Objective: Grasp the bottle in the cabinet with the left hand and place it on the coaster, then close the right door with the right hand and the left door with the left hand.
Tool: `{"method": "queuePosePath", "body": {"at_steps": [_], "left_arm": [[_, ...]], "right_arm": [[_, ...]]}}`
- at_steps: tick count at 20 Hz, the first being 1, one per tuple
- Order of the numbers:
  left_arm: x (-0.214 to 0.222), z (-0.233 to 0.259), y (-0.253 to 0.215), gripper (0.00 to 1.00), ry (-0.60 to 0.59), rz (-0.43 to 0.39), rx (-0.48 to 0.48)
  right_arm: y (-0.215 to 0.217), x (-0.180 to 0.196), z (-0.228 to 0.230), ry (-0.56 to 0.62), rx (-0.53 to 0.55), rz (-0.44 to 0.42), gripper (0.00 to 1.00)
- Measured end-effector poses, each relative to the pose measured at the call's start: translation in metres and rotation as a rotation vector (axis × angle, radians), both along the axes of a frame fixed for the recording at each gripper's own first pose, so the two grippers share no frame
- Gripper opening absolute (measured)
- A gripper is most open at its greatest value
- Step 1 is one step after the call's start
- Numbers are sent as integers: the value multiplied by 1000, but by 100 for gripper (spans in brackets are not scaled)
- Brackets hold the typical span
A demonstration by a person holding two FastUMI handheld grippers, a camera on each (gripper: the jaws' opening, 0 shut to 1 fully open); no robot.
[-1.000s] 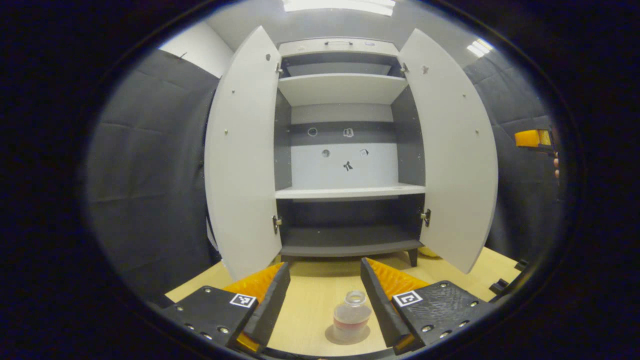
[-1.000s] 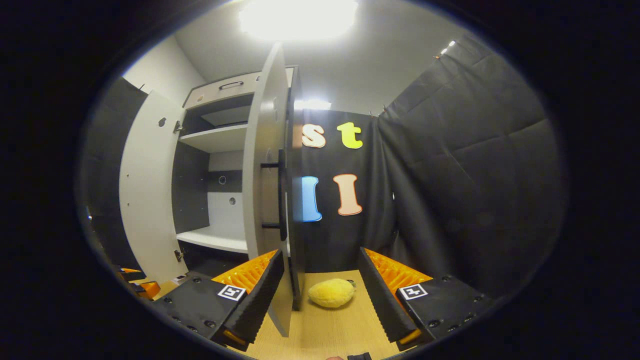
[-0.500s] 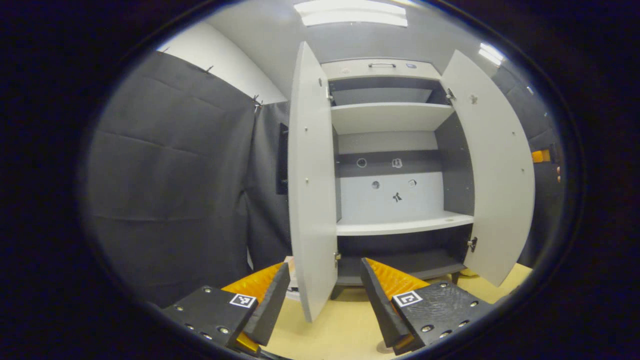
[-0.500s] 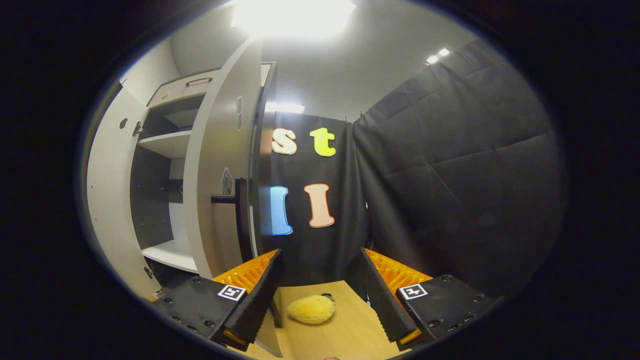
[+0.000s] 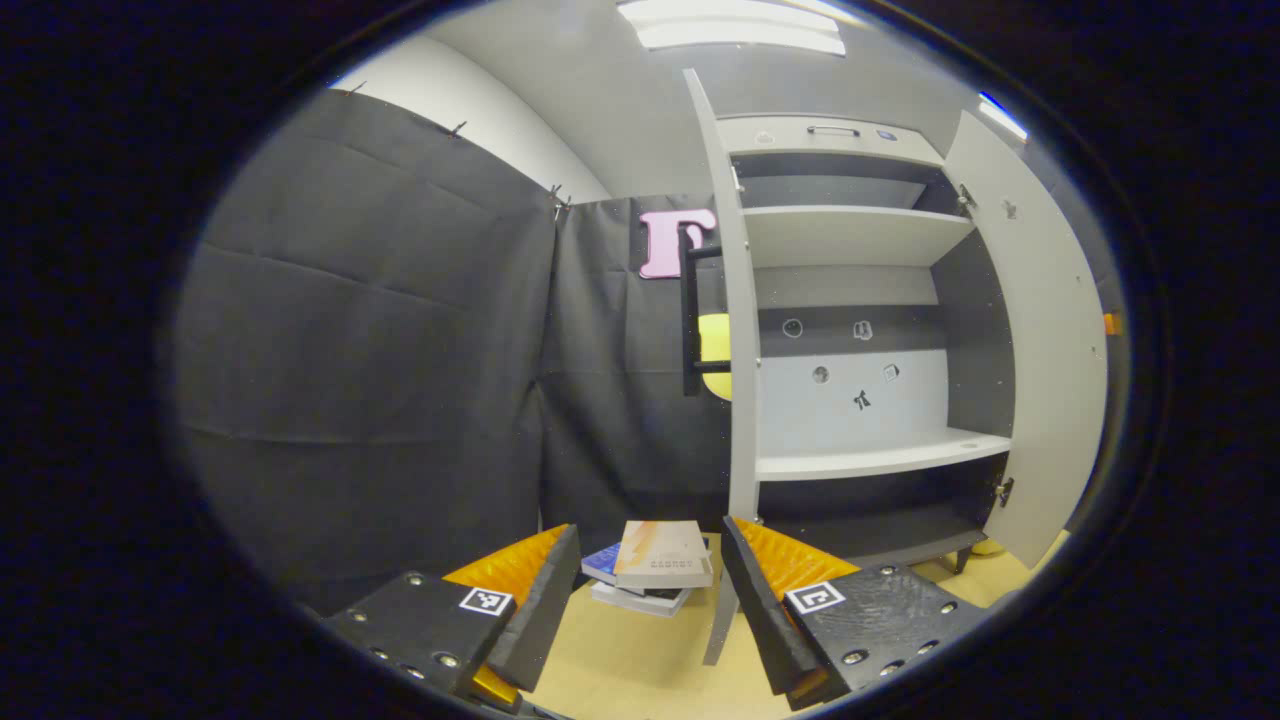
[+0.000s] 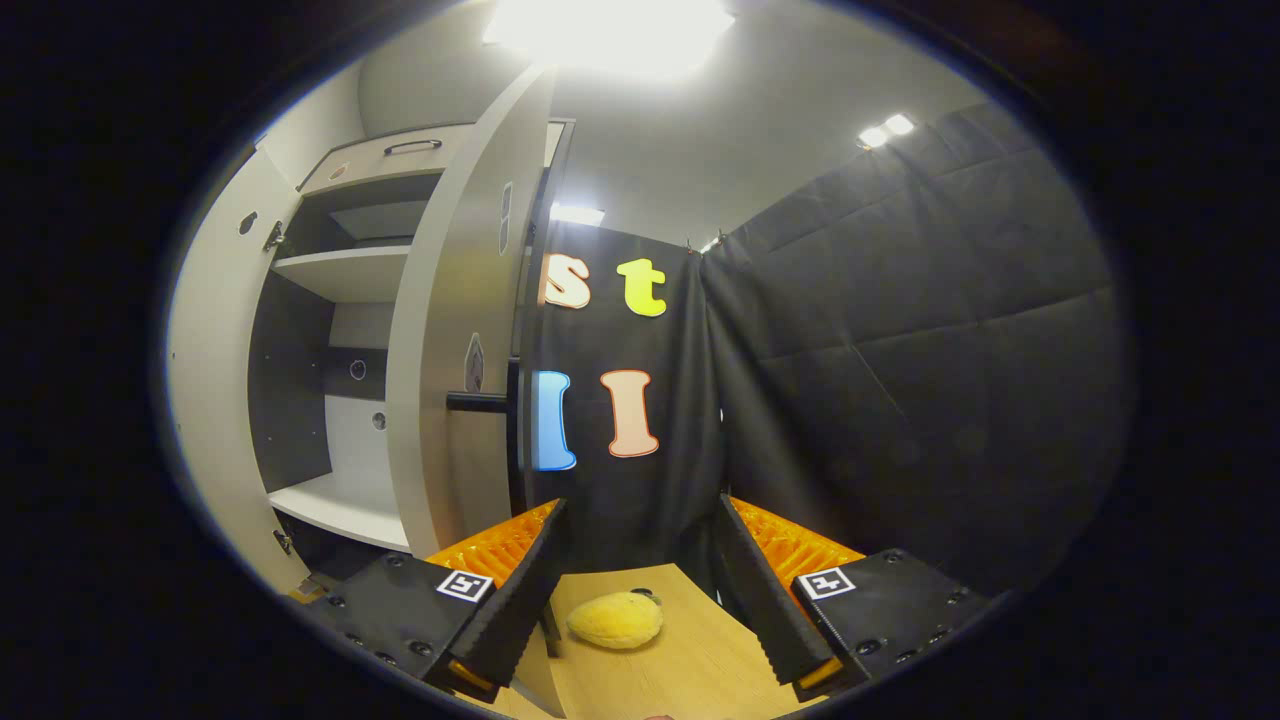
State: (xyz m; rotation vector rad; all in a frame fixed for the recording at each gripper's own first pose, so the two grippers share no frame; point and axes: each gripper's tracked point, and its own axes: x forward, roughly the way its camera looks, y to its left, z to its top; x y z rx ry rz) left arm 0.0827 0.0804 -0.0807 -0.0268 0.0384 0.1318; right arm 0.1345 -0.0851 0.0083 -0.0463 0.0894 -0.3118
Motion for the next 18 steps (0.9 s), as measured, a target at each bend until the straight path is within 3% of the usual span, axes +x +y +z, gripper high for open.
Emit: {"method": "queuePosePath", "body": {"at_steps": [7, 8, 9, 10, 18], "left_arm": [[21, -13, 23, 90, 9, -27, -18], [23, -13, 26, 83, 9, -31, -18], [27, -16, 27, 83, 9, -34, -19], [30, -16, 29, 90, 8, -37, -19], [28, -19, 58, 90, 15, -31, -56]], "right_arm": [[37, -4, 2, -16, 10, 8, 95], [43, -4, 2, -19, 13, 14, 95], [51, -3, 1, -23, 17, 21, 95], [56, -3, 1, -24, 20, 27, 95], [104, 9, -1, -39, 30, 79, 95]]}}
